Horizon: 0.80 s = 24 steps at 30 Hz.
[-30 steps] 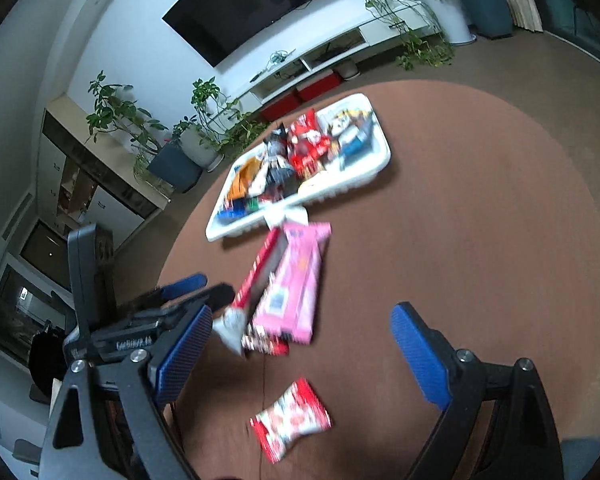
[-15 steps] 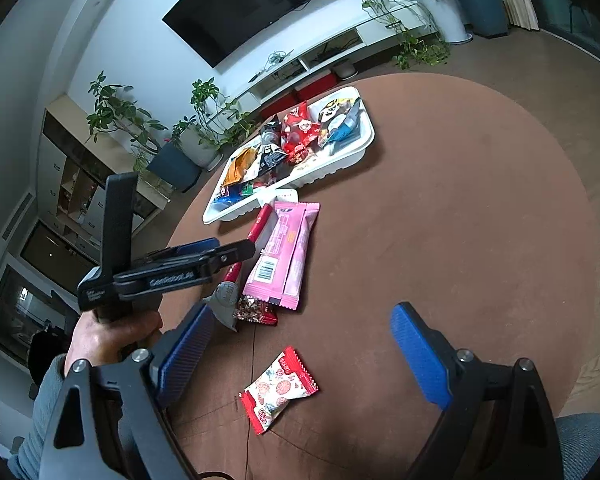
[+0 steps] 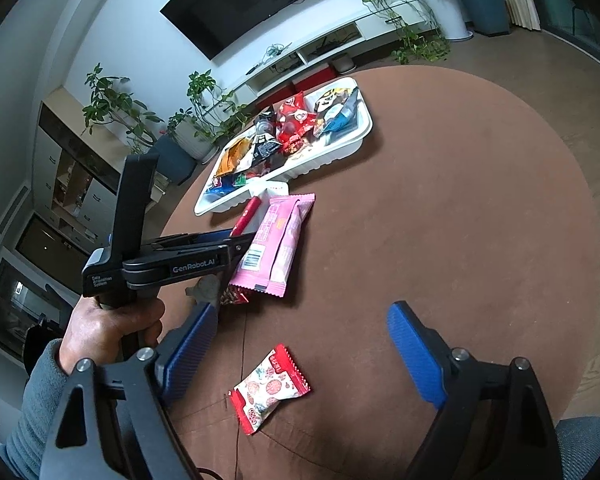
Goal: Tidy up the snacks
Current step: 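Grasp the white-and-red wrapper with the left gripper while the right grasps the pink bar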
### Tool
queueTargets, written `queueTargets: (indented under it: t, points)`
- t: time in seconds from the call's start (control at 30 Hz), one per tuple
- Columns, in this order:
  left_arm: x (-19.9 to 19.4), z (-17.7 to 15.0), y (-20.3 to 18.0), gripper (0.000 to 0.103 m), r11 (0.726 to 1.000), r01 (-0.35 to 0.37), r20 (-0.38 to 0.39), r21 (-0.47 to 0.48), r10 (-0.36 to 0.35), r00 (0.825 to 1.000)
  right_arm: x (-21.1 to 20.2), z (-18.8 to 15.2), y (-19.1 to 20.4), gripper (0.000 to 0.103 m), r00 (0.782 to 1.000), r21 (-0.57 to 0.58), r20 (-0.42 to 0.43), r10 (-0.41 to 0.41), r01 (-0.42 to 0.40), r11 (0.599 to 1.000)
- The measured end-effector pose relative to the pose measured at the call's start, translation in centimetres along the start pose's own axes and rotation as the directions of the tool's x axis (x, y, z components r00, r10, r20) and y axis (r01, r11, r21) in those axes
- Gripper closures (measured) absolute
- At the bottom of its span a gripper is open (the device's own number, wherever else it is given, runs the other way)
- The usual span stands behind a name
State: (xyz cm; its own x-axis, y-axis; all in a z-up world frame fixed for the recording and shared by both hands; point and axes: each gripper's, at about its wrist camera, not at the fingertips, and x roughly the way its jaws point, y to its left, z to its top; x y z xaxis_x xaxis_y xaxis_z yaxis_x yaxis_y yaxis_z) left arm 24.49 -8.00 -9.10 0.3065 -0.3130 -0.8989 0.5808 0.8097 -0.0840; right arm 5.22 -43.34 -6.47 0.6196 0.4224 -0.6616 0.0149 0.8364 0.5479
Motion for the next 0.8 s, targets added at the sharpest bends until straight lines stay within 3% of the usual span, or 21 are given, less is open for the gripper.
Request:
queueTargets:
  t: [0.33, 0.6, 0.8]
  points:
    - [-0.2, -0.5, 0.2, 0.072, 1.000, 0.012, 0.014, -0.007, -0.012, 1.000, 0.5, 0.0, 1.1, 0.017, 1.000, -0.029, -0.007, -0.017, 0.017, 0.999]
    - [-1.2, -2.5, 1.3, 0.086, 0.998, 0.042, 0.040, -0.046, -0.040, 0.998, 0.8, 0.6, 1.3, 0.019, 0.999, -0.059, -0.010, -0.051, 0.050, 0.997]
    - [-2.2, -4.7, 2.4, 0.087, 0.993, 0.076, 0.064, -0.090, -0.071, 0.995, 1.8, 2.2, 1.9, 0.019, 0.994, -0.127, -0.010, -0.106, 0.103, 0.987]
